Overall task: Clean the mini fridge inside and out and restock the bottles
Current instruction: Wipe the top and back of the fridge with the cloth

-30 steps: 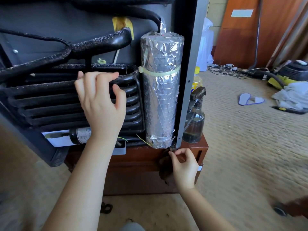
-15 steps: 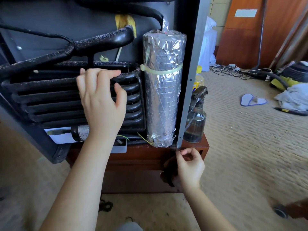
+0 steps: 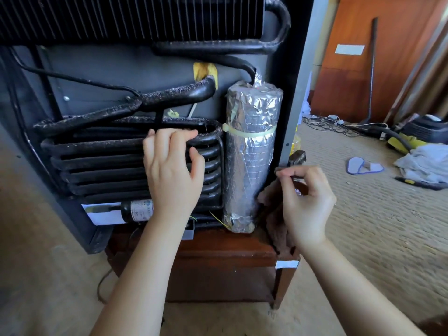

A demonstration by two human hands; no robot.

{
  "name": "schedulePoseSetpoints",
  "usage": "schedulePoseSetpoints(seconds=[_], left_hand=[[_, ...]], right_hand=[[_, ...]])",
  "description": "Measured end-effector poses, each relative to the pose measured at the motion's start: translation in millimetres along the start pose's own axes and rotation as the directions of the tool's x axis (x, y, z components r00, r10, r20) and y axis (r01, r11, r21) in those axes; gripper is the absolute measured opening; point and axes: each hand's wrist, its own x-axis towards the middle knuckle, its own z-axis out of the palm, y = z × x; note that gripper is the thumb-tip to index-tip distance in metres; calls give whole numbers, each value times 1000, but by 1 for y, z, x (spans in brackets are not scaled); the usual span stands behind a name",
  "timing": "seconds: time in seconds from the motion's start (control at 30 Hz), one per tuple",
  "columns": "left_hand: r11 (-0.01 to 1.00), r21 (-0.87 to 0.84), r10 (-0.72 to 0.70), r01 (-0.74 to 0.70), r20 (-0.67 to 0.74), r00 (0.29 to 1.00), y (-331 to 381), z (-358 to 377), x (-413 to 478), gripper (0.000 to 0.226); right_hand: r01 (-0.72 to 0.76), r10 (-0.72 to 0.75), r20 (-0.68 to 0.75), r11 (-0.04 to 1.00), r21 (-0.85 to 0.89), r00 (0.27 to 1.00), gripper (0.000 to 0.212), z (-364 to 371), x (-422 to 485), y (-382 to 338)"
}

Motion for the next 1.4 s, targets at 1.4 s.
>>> schedulePoseSetpoints(seconds=[1.4], left_hand=[[960,49,281,-277,-119,952,84,-48,198,28]], right_hand=[[384,-370,-204,923,32,907,9,10,230,-141]])
